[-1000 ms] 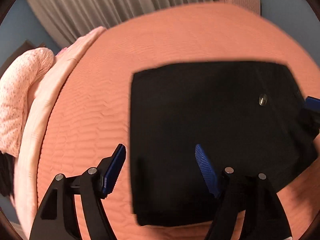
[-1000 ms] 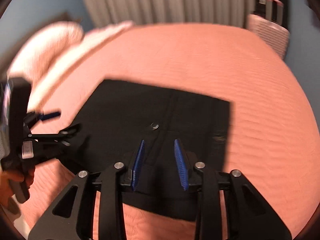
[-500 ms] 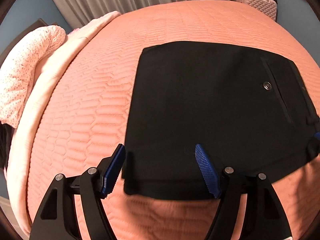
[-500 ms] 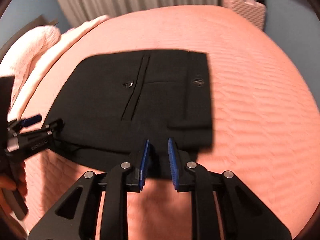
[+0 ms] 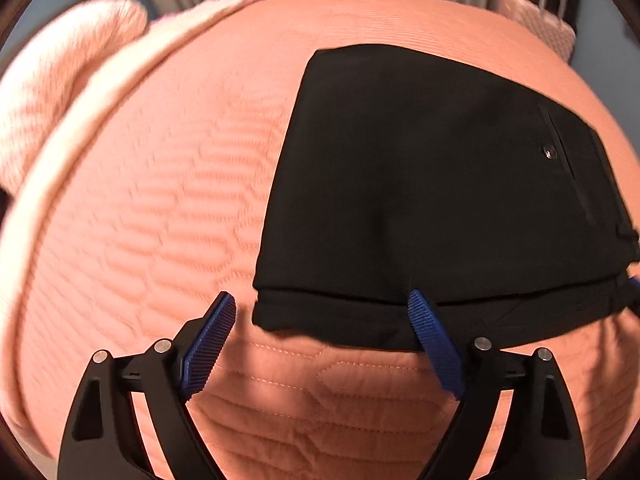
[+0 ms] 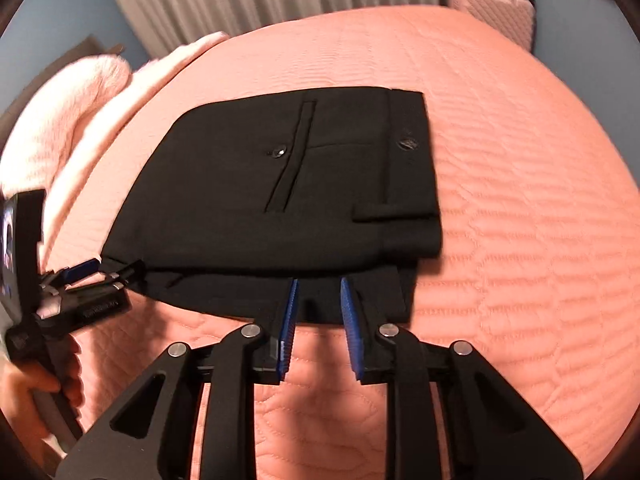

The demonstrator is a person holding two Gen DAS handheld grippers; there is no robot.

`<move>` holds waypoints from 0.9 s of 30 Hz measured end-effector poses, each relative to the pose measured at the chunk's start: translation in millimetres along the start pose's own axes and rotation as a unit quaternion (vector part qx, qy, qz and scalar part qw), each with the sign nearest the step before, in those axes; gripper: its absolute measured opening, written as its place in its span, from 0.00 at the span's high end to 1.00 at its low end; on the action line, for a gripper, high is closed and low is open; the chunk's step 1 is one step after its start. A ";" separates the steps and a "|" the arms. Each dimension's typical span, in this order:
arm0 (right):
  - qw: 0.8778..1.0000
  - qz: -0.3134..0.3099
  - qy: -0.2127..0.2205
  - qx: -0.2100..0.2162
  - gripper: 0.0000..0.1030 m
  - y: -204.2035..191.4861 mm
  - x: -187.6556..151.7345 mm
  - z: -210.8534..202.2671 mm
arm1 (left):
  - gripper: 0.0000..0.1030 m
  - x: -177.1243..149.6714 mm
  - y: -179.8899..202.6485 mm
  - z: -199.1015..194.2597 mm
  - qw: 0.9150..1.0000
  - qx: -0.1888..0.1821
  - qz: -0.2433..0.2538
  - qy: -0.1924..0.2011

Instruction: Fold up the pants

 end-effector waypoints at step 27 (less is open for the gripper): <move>0.983 0.025 0.173 -0.052 0.19 -34.9 -7.5 -240.1 | 0.11 -76.7 27.1 -260.0 0.991 -0.020 0.021 0.131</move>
Point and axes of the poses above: each gripper's, at about its wrist camera, not at the fingertips, and z roughly the way its jaws point, y to its right, x to its top, the point moved 8 cm from there along z, roughly the way its jaws point, and after that the axes turned 1 degree about -z, right-handed, at the moved point
